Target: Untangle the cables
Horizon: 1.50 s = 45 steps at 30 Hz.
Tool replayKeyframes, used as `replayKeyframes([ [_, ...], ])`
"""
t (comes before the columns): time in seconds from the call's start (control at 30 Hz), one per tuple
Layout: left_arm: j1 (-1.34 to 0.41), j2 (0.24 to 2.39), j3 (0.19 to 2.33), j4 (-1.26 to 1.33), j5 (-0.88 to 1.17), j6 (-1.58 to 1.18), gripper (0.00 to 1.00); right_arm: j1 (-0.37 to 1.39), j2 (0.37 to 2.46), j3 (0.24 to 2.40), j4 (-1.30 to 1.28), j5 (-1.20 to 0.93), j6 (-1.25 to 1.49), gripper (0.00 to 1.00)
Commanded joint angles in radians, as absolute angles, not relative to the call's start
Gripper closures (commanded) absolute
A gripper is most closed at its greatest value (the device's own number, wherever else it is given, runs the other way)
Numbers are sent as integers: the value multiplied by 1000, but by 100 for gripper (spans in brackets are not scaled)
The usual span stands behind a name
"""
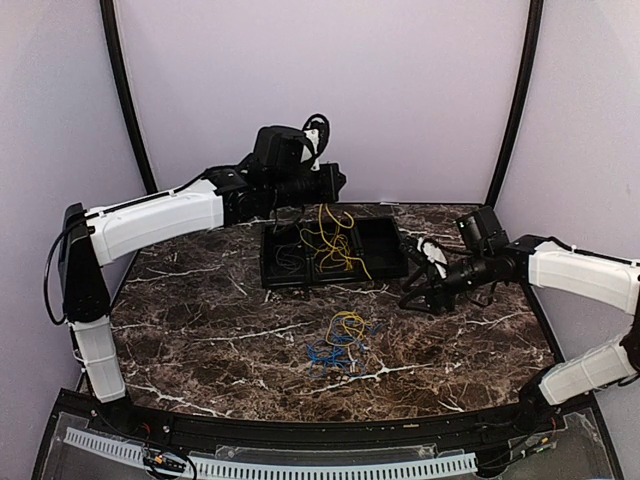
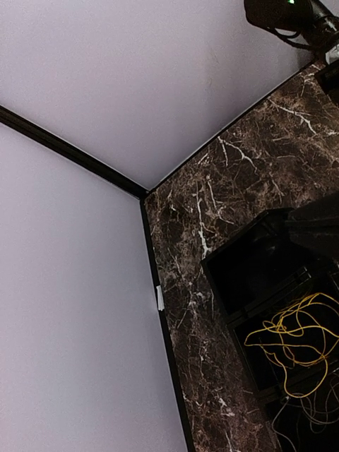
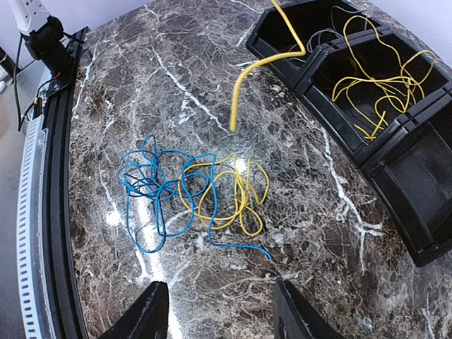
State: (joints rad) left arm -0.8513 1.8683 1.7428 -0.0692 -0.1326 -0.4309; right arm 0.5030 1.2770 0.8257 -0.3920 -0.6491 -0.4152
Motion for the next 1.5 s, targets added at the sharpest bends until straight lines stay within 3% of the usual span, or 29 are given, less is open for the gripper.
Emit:
replayKeyframes([
  [0.0,-798,1942,1795,-28,-87,-387,100,470,1258,815,-362,-642,-427,48],
  [0.37,-654,2209,1926,133,-3,-354,100,429,1281,802,-352,-644,-435,48],
  [0.63,-641,2418,2007,193,44,-377,100,428,1304,799,-353,-654,-442,48],
  [0.97,-641,2462,2008,101,68,-390,100,428,1335,808,-357,-673,-448,48],
  [1.1,-641,2437,2008,58,91,-393,90,428,1345,816,-362,-678,-448,48],
  [1.3,-643,2366,2007,-21,72,-367,58,427,1351,817,-361,-673,-452,48],
  [1.47,-643,2303,2016,-76,55,-323,50,428,1358,821,-365,-678,-451,48],
])
